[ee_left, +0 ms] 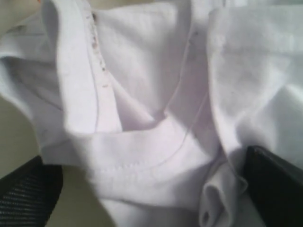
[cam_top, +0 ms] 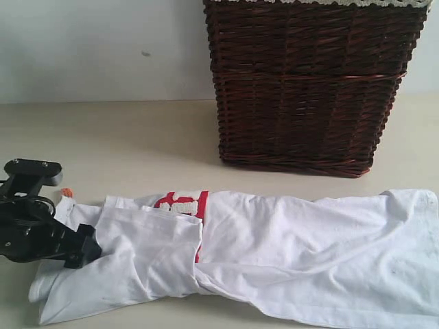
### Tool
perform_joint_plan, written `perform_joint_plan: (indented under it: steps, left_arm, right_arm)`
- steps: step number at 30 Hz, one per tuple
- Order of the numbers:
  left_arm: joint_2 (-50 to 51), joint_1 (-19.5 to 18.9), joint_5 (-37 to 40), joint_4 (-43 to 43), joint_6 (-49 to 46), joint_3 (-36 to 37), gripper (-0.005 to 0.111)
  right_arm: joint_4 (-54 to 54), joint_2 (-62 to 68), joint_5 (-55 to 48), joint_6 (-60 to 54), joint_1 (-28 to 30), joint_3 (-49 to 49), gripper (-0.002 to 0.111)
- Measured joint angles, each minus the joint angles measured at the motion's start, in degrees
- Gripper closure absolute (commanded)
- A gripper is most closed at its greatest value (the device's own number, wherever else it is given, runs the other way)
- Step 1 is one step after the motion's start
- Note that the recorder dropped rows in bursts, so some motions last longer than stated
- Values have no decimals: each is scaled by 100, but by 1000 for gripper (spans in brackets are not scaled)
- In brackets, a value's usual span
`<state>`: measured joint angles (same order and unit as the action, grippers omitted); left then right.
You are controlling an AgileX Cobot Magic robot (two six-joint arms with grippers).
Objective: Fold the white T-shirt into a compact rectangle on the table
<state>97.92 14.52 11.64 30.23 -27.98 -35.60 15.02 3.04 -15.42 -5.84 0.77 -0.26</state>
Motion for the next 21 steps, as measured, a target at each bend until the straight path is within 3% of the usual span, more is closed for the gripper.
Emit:
perform_joint_plan:
  steps: [4, 7, 18, 21]
  left_arm:
    - [13, 49, -79, 62, 0, 0, 10]
    - [54, 49, -115, 112, 0, 0, 26]
    - [144, 98, -421, 228, 0, 0, 107]
    - [148, 98, -488, 119, 0, 0, 107]
  right_arm:
    - [0, 0, 0, 0, 0, 0, 87]
    - [0, 0, 0, 0, 0, 0, 87]
    - [0, 0, 0, 0, 0, 0, 87]
    - [0, 0, 0, 0, 0, 0, 87]
